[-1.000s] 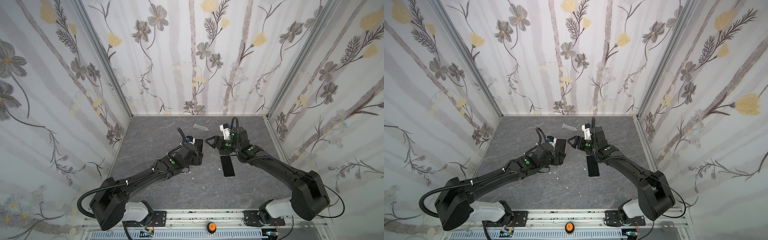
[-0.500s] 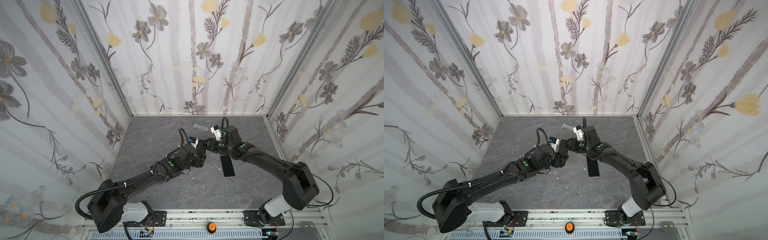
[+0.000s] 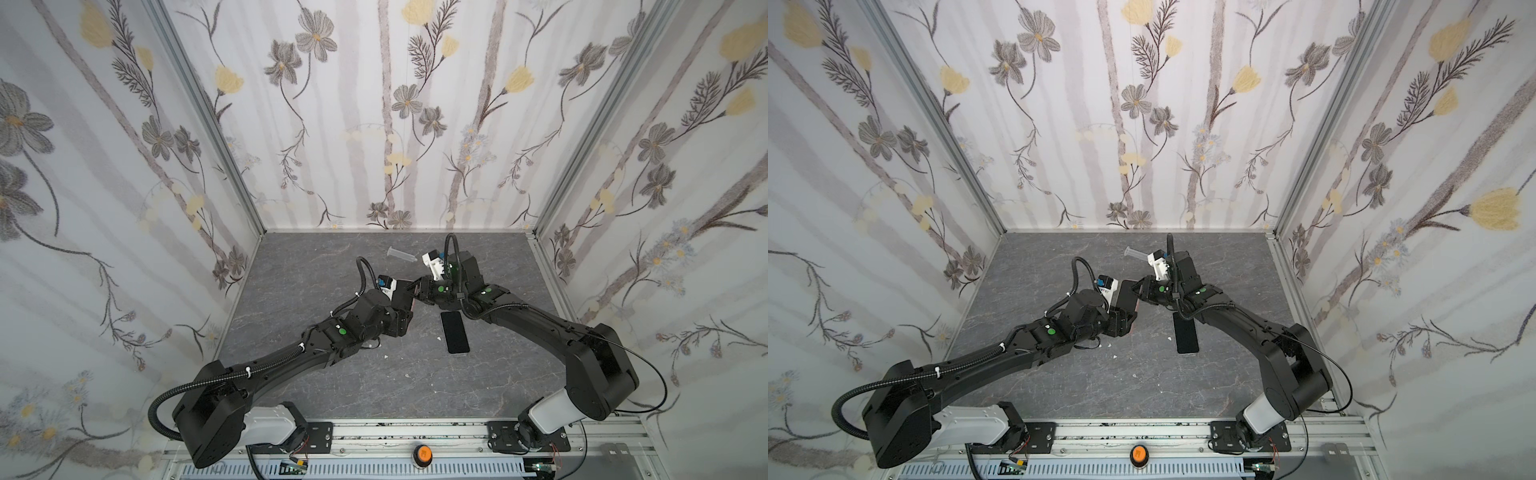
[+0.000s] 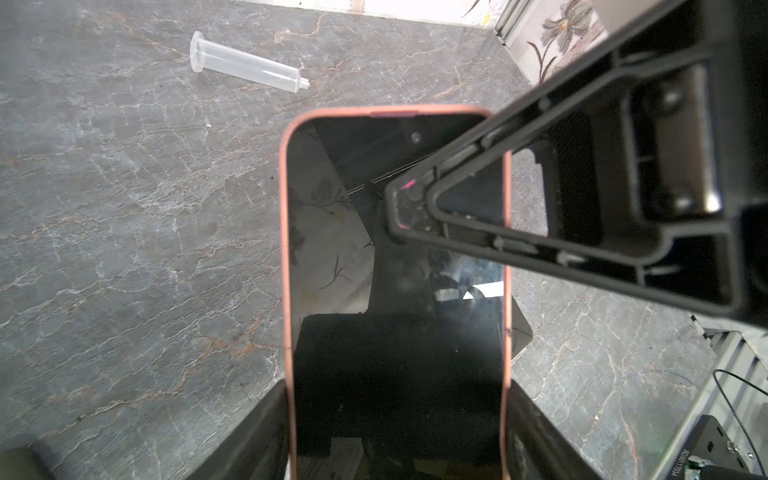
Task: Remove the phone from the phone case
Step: 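Grasp and lift the pink-cased phone with left gripper while right approaches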
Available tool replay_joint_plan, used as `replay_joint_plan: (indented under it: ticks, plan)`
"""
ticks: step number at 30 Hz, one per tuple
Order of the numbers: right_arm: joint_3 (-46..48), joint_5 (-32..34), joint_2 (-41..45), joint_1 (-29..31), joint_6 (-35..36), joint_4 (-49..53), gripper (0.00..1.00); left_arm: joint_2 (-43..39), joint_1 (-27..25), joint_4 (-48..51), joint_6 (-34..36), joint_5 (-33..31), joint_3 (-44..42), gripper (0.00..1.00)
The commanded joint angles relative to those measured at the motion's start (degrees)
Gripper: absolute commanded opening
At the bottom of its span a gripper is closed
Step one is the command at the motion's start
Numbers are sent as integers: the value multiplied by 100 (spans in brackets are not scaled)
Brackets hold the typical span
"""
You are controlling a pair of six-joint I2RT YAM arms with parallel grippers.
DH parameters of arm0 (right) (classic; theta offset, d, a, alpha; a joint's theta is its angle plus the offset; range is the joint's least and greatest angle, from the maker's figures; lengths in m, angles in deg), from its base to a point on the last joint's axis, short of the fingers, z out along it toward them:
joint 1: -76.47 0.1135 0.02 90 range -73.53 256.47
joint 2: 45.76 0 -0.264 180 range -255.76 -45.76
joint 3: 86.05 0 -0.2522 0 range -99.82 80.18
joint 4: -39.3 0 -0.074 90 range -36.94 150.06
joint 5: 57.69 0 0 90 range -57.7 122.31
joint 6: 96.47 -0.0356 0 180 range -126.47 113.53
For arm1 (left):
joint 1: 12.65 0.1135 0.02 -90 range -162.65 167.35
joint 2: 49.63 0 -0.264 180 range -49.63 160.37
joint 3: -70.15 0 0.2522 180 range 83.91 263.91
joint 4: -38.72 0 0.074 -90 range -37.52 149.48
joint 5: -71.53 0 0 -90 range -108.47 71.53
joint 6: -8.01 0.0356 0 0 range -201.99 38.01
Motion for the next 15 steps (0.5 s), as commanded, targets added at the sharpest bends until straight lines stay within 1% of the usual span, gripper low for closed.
replay_joint_plan:
  ticks: [1, 5, 6, 7, 8, 11, 15]
  plan:
    - [-99, 6, 137, -32, -28, -142, 15, -107, 28, -498, -17, 120, 151, 68]
    - [-117, 150, 501, -187, 101, -134, 6, -107, 223, -691, -316, 1092, 452, 82]
    - [-94, 245, 710, -257, 146, -139, 4, -281, 253, -746, -380, 1261, 552, 86]
    - [-81, 351, 875, -321, 208, -149, 3, -312, 270, -775, -458, 1344, 634, 88]
    - [-71, 503, 1050, -396, 286, -125, 0, -348, 305, -804, -532, 1423, 719, 89]
    - [-46, 707, 1491, -690, 472, -149, 0, -388, 477, -832, -728, 1763, 987, 95]
    - [66, 673, 1966, -1018, 724, -429, 0, -364, 716, -899, -694, 2150, 1222, 96]
